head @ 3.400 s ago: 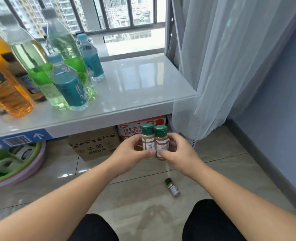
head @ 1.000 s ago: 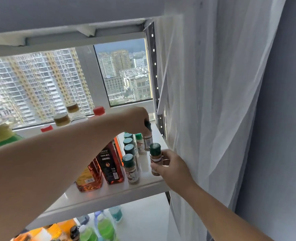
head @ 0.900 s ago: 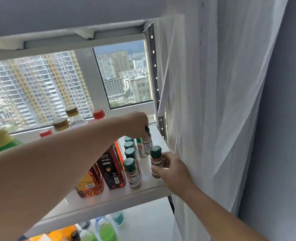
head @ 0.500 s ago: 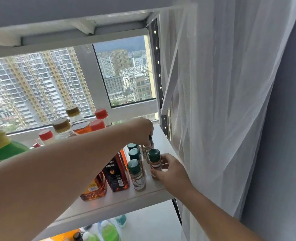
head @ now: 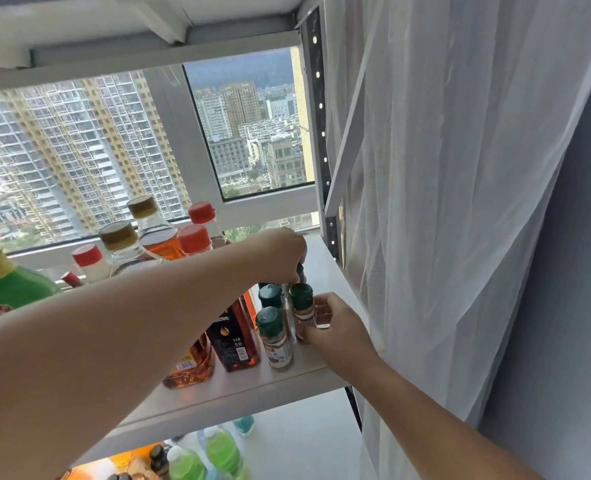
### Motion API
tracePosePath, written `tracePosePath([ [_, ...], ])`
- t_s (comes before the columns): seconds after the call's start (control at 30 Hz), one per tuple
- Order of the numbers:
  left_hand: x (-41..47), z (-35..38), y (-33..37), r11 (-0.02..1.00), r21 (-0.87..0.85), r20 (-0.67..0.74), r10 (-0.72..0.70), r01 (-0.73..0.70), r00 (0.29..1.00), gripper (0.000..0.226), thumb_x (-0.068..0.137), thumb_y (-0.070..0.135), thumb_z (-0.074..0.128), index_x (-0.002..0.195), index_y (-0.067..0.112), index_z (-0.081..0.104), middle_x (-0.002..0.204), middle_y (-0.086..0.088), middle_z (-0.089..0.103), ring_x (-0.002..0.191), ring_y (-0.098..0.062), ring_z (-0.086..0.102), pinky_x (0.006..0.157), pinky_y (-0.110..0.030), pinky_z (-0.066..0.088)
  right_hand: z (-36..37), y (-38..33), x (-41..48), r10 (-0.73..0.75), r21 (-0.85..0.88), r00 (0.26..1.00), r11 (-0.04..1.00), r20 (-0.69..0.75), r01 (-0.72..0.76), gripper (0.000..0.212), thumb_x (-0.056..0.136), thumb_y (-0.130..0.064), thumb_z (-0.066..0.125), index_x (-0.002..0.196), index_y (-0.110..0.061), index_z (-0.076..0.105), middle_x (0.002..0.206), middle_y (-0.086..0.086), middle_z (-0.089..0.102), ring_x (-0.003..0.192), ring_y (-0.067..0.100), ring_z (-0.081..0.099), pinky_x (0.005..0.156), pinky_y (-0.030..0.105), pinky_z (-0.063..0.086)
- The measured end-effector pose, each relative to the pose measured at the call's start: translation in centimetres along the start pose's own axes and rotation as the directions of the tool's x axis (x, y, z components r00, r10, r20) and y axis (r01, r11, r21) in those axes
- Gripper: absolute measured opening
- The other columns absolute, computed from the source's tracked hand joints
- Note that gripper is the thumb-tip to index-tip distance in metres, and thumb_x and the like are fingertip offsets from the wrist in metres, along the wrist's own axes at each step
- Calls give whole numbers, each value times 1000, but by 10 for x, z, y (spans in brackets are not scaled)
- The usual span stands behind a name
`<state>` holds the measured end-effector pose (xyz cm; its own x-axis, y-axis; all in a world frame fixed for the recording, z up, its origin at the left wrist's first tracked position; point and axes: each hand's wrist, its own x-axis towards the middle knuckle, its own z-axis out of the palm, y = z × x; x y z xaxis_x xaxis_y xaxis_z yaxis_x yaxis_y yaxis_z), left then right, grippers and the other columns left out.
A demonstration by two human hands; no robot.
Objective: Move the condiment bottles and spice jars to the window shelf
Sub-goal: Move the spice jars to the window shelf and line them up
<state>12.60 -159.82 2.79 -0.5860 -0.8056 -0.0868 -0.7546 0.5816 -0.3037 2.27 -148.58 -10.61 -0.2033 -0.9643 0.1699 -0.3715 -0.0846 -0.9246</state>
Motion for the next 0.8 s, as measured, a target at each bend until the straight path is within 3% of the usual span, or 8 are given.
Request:
tracePosePath([
  [0.1, -1, -2, -3, 1000, 8, 26, 23, -23, 999, 32, 87, 32, 69, 115, 19, 74, 107, 0, 70, 100, -23, 65, 81, -37, 58, 1, 2, 2, -3, -8, 1000, 1000, 0, 3, 33, 84, -29, 80, 113, -24, 66, 105, -12, 71, 97, 1, 66, 83, 22, 53],
  [0.23, -2, -5, -4, 998, 36, 33, 50, -52, 998, 22, 88, 28, 68, 104, 16, 75, 100, -1, 71, 95, -24, 66, 75, -35, 58, 2, 1, 5, -9, -10, 1000, 1000, 6, 9, 34, 85, -32, 79, 115, -24, 65, 105, -13, 71, 97, 1, 66, 80, 19, 52],
  [0.37, -6, -4, -6, 999, 3, 33, 38, -38, 999, 40, 91, 26, 69, 130, 20, 66, 116, 0, 64, 102, -21, 61, 78, -31, 52, 3, 0, 6, -14, -2, 1000, 1000, 18, 14, 35, 87, -34, 79, 117, -24, 64, 107, -12, 71, 99, 3, 66, 81, 20, 53],
  [0.5, -8, -7, -7, 999, -22, 30, 32, -32, 999, 49, 90, 25, 72, 138, 20, 60, 117, 2, 59, 97, -18, 51, 76, -28, 41, 2, -1, 7, -18, -22, 1000, 1000, 21, 18, 34, 87, -36, 78, 116, -24, 64, 107, -11, 70, 99, 4, 65, 77, 15, 49],
  [0.63, -13, -14, -7, 999, -24, 39, 35, -34, 999, 48, 93, 14, 67, 140, 18, 57, 133, -2, 59, 112, -21, 55, 89, -29, 47, 3, 1, 8, -26, -56, 999, 998, 22, 27, 38, 87, -37, 78, 118, -23, 63, 109, -9, 70, 101, 6, 66, 87, 28, 56],
  [0.7, -18, -20, -5, 999, 1, 2, 39, -39, 999, 46, 96, 5, 57, 141, 17, 57, 139, -3, 57, 125, -23, 55, 102, -33, 49, 1, 3, 6, -28, -69, 999, 997, 31, 30, 47, 86, -39, 79, 124, -20, 60, 115, -5, 68, 104, 8, 65, 89, 29, 56],
  [0.8, -30, -32, 0, 999, -12, -135, 38, -40, 990, 41, 100, 7, 52, 137, 23, 61, 138, 2, 56, 125, -21, 56, 102, -34, 50, -4, 5, -3, -21, -99, 1000, 995, 8, 21, 57, 85, -37, 80, 132, -18, 53, 119, -3, 62, 107, 10, 61, 92, 28, 54],
])
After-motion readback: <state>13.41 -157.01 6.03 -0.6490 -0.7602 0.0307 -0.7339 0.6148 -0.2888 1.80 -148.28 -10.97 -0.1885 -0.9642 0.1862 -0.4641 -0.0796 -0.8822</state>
